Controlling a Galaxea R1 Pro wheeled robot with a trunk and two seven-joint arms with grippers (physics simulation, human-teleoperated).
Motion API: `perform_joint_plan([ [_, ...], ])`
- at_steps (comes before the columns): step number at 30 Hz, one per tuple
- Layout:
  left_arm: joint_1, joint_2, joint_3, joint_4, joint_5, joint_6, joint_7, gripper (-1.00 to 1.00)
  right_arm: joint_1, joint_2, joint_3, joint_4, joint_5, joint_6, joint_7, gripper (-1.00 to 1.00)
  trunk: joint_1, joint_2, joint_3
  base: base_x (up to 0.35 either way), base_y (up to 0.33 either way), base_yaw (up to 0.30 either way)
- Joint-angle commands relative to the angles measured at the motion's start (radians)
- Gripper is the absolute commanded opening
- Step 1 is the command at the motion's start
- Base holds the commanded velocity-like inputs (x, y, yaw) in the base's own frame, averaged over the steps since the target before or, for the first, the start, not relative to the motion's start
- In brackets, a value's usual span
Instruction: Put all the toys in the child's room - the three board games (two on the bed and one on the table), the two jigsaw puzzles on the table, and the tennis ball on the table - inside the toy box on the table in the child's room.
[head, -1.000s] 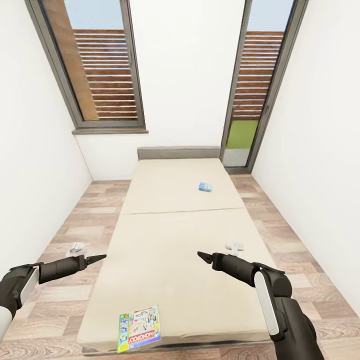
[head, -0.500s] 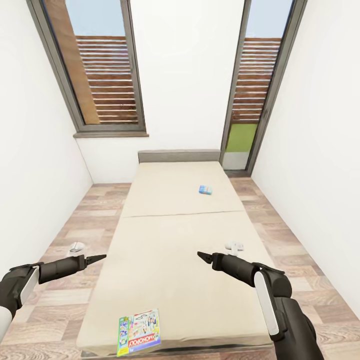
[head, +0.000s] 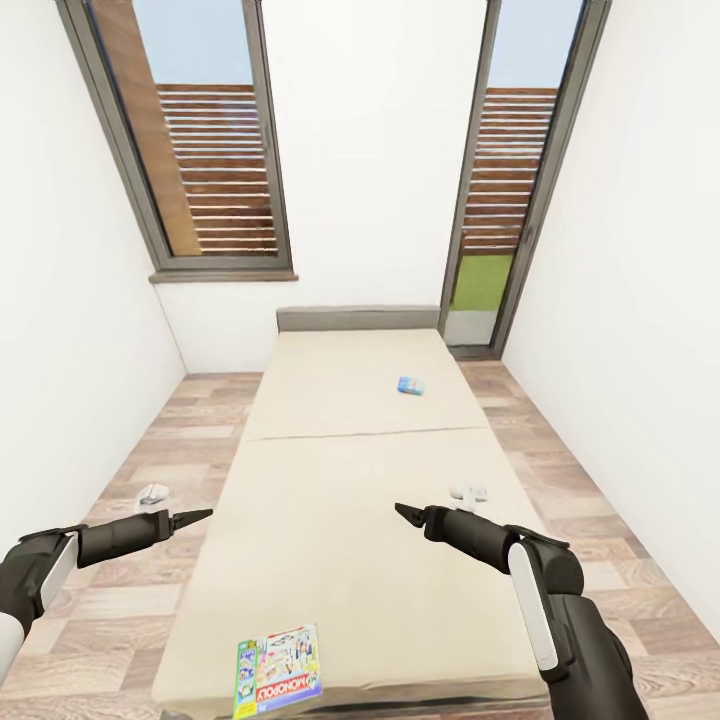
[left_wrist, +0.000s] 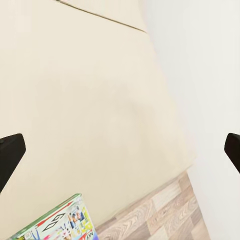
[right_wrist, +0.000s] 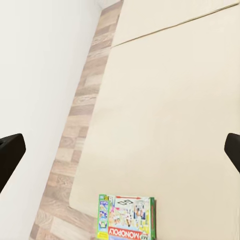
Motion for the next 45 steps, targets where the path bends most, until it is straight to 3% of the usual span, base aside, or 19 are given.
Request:
perform_joint_plan([
  [1,-0.001,0.0,0.001,0.0,0.003,0.009,-0.002,1.0,-0.001,0.001,-0.003,-0.001,-0.005,0.008,0.001,1.0,0.001,-0.002,-0.001,0.0,0.0,0.0],
  [35,-0.001,0.0,0.0,0.0,0.003,0.009,-0.003,1.0,-0.001,0.001,-0.004,0.0,-0.005,0.005,0.001,1.0,0.001,-0.002,0.042,0.0,0.0,0.0],
  [45,-0.001,0.0,0.0,0.001,0.003,0.009,-0.004,1.0,-0.001,0.001,-0.002,0.006,-0.006,-0.048,0.002,1.0,0.001,-0.002,0.043,0.0,0.0,0.0],
])
